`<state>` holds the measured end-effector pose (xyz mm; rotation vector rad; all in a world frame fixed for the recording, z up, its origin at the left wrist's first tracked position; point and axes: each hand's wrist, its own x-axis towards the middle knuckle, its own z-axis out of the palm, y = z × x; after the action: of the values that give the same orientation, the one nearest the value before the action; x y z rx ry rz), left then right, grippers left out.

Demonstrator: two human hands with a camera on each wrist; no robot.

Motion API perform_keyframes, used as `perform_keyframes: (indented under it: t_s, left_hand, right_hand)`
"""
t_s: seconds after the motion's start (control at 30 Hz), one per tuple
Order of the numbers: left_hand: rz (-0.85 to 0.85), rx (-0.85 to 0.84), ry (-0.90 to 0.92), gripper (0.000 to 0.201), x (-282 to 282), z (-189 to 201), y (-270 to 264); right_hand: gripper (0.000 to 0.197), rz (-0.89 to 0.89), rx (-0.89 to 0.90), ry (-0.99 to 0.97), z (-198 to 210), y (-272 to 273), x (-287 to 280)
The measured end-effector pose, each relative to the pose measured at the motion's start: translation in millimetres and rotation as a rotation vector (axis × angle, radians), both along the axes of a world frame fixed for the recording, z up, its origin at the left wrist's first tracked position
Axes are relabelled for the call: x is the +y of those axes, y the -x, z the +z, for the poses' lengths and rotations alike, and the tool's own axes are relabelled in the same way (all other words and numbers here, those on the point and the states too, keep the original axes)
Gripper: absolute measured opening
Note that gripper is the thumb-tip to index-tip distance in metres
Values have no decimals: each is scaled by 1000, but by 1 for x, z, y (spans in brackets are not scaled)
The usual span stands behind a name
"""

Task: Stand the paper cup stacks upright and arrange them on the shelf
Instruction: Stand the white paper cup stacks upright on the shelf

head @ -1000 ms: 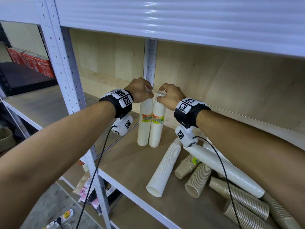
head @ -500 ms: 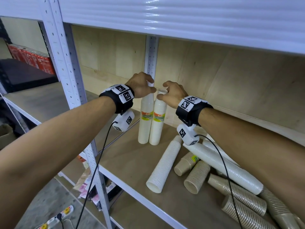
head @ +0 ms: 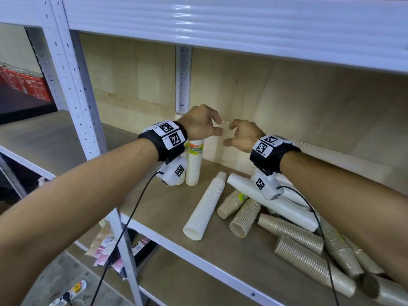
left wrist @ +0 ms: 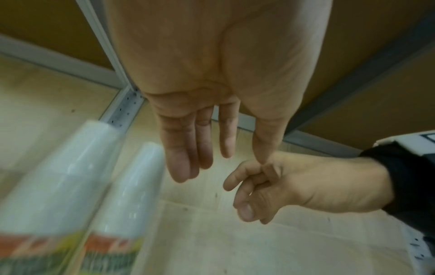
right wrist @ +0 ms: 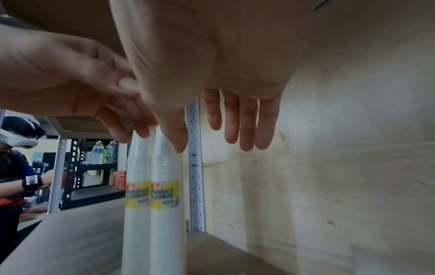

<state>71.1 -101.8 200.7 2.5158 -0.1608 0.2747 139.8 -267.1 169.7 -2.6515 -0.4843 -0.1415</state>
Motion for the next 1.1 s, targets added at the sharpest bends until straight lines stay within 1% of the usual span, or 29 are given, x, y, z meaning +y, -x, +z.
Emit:
perform_keyframes:
  t_s: [0.07,0.17,0.33,0.43,0.57,0.67,0.77,0.87,1.1]
  left_hand:
    - [-52,60,18,38,-7,-21,3]
    - [-89,150,-20,42,-13,-55,6]
    - [-105,268,-85,59,-13,-109,15]
    - [-79,383,-164,73,-10,-133,18]
    - [-41,480,-197,86,-6,-162,18]
    - [-31,510,-207,94,-6,-176,20]
    - [-27,504,-245,101,-7,-183,23]
    - [-12,513,-255,102,-8,-186,24]
    - [35,553,-160,97,-10,-188,23]
  right_hand:
    - [63,-31,16,63,-17,7,-16]
    - [63,-75,64,137,-43,16,-40]
    - [66,-97,127,243,-83,29,-74]
    - [69,-110,144,269,-101,34,-87]
    - [70,-125,118,302,-118,37,-96]
    - [67,-108,63,339,-126,40,-97]
    - [66,-100,9,372,-130,43,-96]
    - [65,-83,-10,415,-131,43,-96]
    - [60,-88,-23,452,-134,43,-96]
